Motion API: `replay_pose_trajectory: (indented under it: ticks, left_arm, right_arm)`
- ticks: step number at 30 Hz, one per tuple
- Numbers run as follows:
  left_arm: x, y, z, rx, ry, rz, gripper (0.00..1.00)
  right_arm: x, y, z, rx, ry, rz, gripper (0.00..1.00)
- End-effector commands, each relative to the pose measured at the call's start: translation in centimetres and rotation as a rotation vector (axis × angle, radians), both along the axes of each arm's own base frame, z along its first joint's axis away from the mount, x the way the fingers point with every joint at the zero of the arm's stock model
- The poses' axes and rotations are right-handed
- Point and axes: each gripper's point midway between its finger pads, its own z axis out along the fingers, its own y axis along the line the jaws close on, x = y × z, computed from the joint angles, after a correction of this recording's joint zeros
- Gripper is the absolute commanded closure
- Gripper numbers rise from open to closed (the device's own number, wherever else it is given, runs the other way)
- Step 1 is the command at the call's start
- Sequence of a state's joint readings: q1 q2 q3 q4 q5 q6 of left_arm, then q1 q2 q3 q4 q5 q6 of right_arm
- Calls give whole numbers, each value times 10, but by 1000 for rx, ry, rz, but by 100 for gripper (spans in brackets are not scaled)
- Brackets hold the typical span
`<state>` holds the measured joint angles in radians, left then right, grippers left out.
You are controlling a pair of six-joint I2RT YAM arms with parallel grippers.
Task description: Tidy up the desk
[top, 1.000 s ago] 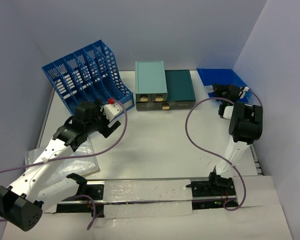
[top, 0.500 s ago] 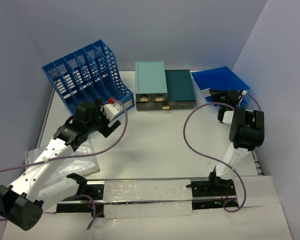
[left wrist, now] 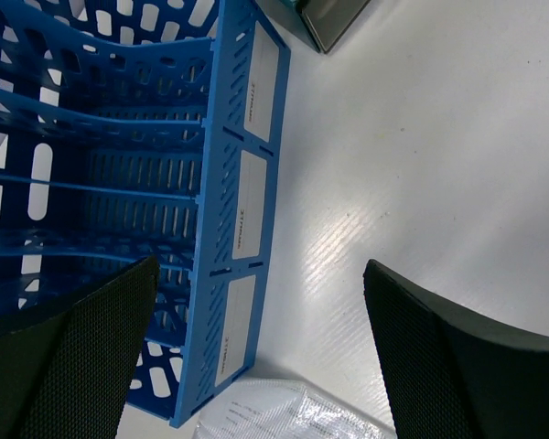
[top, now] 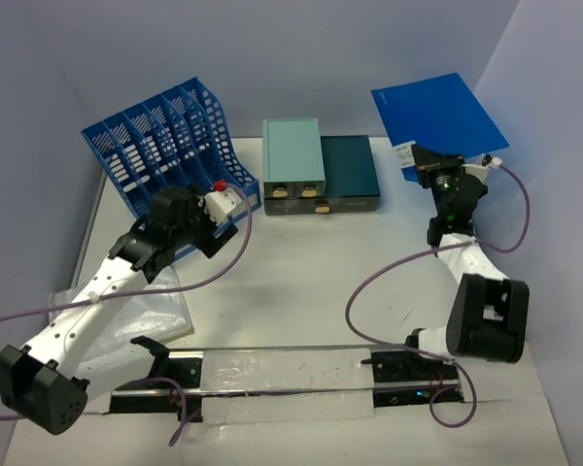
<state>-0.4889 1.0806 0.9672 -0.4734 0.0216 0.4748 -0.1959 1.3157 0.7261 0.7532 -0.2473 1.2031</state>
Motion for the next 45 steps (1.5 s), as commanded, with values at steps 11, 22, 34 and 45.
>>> replay_pose_trajectory:
  ticks: [11, 22, 34, 45]
  left_arm:
    - [9, -59, 129, -425, -64, -81, 1]
    - [15, -96, 187, -837, 112, -11, 1]
    - [33, -133, 190, -1130, 309, -4, 1]
    - [85, -108, 158, -1229, 387, 73, 1]
  right_arm:
    - [-87, 106, 109, -185, -280, 224, 100]
    - [-115, 169, 126, -98, -361, 435, 100]
    - [-129, 221, 132, -62, -413, 586, 100]
    - [-138, 244, 108, -89, -379, 657, 100]
